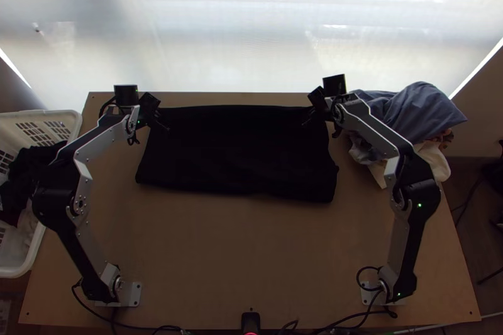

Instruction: Fold the t-shirt

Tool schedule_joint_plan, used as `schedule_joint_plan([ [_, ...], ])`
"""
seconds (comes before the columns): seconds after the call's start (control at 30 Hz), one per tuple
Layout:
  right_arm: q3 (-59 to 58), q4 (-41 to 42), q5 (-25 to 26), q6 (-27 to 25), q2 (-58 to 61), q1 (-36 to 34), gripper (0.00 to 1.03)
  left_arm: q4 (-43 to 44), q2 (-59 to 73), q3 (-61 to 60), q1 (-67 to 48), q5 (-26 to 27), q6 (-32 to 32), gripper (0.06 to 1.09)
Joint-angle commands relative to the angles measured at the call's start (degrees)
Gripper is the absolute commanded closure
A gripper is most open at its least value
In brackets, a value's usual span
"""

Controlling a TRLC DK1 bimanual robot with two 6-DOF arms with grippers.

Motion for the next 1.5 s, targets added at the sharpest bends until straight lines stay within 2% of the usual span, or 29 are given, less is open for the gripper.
schedule_joint_plan([
  [0.0, -8.4, -1.2, 0.0, 1.0, -4.9, 0.7, 1.00, -4.5, -1.9, -3.6, 0.1, 1.2, 3.4, 1.05],
  [0.2, -11.4, -1.7, 0.0, 1.8, -5.4, 1.3, 1.00, -8.7, -1.8, -3.6, 0.3, 1.4, 5.4, 1.05],
  [0.27, -11.8, -1.9, 0.1, 1.5, -4.6, 1.4, 1.00, -10.5, -0.4, -3.5, 0.3, 1.4, 8.2, 1.05],
  [0.4, -11.6, -1.9, 0.0, 1.5, -3.3, 1.3, 1.00, -10.5, 0.9, -3.0, 0.4, 1.4, 8.7, 1.05],
  [0.43, -11.6, -1.9, 0.1, 1.6, -3.1, 1.3, 0.98, -10.6, 1.0, -2.6, 0.4, 1.4, 8.6, 1.04],
  [0.47, -11.7, -1.9, 0.1, 1.5, -3.0, 1.2, 0.91, -10.9, 1.0, -2.3, 0.4, 1.4, 8.2, 1.00],
  [0.5, -11.9, -2.0, 0.1, 1.6, -3.0, 1.2, 0.84, -11.5, 1.1, -2.1, 0.3, 1.4, 7.9, 0.87],
  [0.57, -12.1, -2.1, 0.1, 1.6, -3.3, 1.2, 0.74, -12.9, 1.4, -1.7, 0.3, 1.3, 7.9, 0.40],
  [0.6, -12.2, -2.2, 0.1, 1.6, -3.5, 1.2, 0.67, -13.2, 1.4, -1.7, 0.3, 1.2, 8.1, 0.22],
  [0.63, -12.2, -2.3, 0.1, 1.6, -3.5, 1.1, 0.60, -13.3, 1.4, -1.7, 0.3, 1.2, 8.1, 0.09],
  [0.7, -12.2, -2.8, 0.1, 1.6, -3.5, 1.0, 0.44, -14.3, 1.1, -1.7, 0.4, 1.3, 7.7, 0.10],
  [0.8, -12.1, -3.8, 0.1, 1.8, -4.0, 0.8, 0.06, -16.0, 0.1, -1.7, 0.4, 1.3, 7.8, 0.10],
  [1.07, -12.6, -8.3, 0.1, 2.1, -7.7, 1.2, 0.04, -20.5, -1.3, 0.1, 2.2, 1.4, 12.4, 0.10],
  [1.23, -12.5, -10.7, 0.0, 1.9, -10.0, 1.3, 0.04, -30.9, -1.7, 6.5, 3.0, 6.0, 11.6, 0.10],
  [1.47, -12.8, -13.1, -2.0, 2.7, -15.9, 0.9, 0.04, -34.1, -5.5, 9.0, 6.1, 6.1, 12.7, 0.10],
])
